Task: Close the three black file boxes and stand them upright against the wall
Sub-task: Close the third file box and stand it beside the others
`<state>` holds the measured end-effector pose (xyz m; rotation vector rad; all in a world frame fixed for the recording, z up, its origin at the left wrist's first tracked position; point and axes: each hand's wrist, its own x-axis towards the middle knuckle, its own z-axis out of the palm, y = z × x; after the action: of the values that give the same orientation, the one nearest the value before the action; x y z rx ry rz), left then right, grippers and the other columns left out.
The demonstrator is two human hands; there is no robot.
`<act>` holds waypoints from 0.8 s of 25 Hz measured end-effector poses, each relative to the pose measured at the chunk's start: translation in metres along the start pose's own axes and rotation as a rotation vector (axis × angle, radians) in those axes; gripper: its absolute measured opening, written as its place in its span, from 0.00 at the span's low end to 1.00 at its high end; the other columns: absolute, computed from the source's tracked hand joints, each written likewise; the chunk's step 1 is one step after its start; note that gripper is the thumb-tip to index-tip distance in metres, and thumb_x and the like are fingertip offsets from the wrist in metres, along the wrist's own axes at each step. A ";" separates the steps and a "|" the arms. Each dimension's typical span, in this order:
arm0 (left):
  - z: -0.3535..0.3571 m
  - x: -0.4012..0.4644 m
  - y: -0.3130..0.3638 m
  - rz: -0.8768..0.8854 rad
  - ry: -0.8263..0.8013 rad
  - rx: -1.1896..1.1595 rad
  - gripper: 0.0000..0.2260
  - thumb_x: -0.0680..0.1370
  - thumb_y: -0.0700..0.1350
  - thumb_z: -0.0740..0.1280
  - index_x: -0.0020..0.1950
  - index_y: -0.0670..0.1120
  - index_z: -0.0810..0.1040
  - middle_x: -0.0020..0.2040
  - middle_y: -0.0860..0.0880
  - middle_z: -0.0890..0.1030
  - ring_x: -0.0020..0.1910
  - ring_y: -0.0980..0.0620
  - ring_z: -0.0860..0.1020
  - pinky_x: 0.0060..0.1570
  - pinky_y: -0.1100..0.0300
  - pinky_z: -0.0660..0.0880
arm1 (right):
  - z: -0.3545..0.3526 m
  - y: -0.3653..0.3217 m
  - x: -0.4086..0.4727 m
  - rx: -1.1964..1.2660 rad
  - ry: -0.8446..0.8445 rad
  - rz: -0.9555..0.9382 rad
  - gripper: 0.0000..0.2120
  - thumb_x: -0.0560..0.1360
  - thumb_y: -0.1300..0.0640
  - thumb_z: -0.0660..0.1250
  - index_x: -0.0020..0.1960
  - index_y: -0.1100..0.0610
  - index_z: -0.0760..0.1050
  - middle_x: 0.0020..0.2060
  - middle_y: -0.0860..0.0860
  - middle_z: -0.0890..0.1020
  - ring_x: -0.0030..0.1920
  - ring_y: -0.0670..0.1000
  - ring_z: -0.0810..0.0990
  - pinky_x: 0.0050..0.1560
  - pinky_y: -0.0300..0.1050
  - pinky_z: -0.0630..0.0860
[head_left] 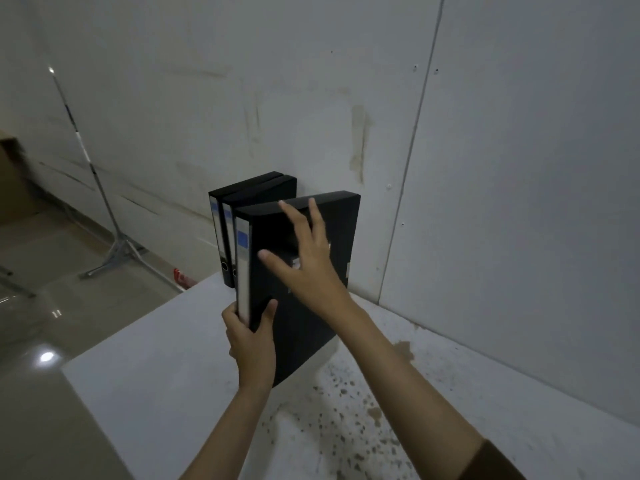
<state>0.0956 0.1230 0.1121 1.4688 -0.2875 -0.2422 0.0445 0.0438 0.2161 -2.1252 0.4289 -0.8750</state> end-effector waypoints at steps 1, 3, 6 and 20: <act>0.001 0.012 -0.004 -0.009 -0.016 -0.006 0.16 0.72 0.55 0.68 0.53 0.56 0.64 0.56 0.47 0.75 0.56 0.42 0.75 0.60 0.38 0.72 | 0.010 0.004 0.008 -0.003 0.010 -0.001 0.33 0.71 0.47 0.68 0.70 0.39 0.53 0.75 0.43 0.39 0.76 0.59 0.43 0.68 0.70 0.60; 0.002 0.034 -0.014 -0.030 -0.059 -0.007 0.15 0.73 0.52 0.68 0.53 0.55 0.63 0.56 0.46 0.74 0.56 0.43 0.75 0.60 0.39 0.72 | 0.029 0.013 0.024 -0.020 0.038 0.011 0.33 0.70 0.49 0.70 0.69 0.43 0.55 0.75 0.45 0.40 0.76 0.60 0.45 0.68 0.69 0.62; 0.000 0.069 -0.027 -0.045 -0.123 0.019 0.15 0.74 0.50 0.67 0.53 0.54 0.62 0.58 0.42 0.73 0.57 0.41 0.74 0.56 0.41 0.74 | 0.055 0.027 0.050 -0.067 0.024 0.034 0.32 0.69 0.52 0.71 0.67 0.48 0.58 0.76 0.50 0.41 0.76 0.60 0.46 0.69 0.67 0.61; 0.006 0.218 -0.082 -0.221 -0.213 0.242 0.25 0.76 0.42 0.66 0.66 0.38 0.57 0.63 0.36 0.69 0.62 0.36 0.66 0.57 0.44 0.68 | 0.133 0.088 0.137 -0.278 -0.088 0.109 0.23 0.72 0.56 0.69 0.61 0.56 0.61 0.76 0.54 0.44 0.76 0.58 0.48 0.65 0.54 0.70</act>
<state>0.3001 0.0370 0.0401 1.7189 -0.3342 -0.5604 0.2343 -0.0159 0.1485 -2.3578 0.6455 -0.6895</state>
